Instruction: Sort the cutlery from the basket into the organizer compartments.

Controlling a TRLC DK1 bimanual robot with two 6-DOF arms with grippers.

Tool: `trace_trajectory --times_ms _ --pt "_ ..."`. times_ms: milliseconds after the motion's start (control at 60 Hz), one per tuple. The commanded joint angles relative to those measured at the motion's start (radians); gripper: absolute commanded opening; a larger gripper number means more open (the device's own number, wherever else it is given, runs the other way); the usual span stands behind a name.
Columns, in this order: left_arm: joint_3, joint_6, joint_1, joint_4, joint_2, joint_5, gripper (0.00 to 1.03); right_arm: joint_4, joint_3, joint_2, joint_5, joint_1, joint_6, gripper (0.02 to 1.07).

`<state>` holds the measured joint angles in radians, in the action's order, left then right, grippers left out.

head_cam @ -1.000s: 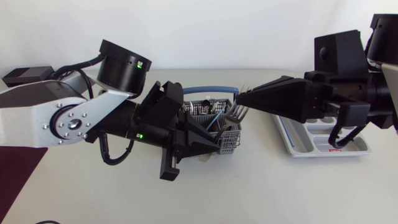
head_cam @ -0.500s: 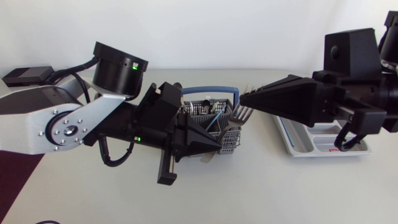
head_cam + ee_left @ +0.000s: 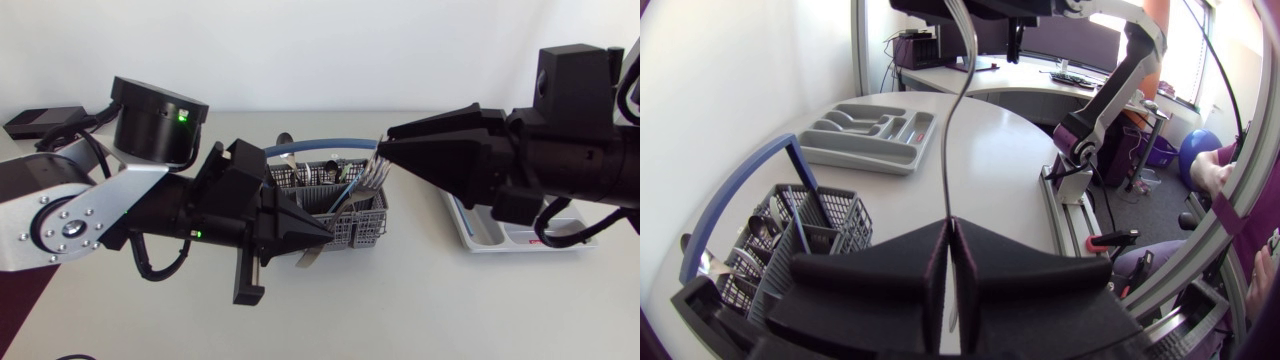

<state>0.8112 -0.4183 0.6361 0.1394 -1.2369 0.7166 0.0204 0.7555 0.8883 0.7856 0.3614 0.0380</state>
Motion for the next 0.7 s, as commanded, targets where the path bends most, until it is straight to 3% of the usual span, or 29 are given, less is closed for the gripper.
trace_trajectory --times_ms 0,150,267,683 --pt "-0.018 -0.023 0.010 -0.008 0.039 0.032 0.02 0.015 -0.045 -0.022 -0.155 0.051 -0.078 0.73" --pt "-0.032 -0.027 0.013 -0.009 0.054 0.023 0.02 0.015 -0.068 -0.057 -0.364 0.113 -0.141 0.74" --pt "-0.037 -0.028 0.014 -0.011 0.059 0.014 0.02 0.016 -0.071 -0.081 -0.430 0.120 -0.155 0.75" --pt "-0.044 -0.031 0.036 -0.023 0.053 -0.048 0.02 0.021 -0.082 -0.100 -0.442 0.099 -0.162 0.77"
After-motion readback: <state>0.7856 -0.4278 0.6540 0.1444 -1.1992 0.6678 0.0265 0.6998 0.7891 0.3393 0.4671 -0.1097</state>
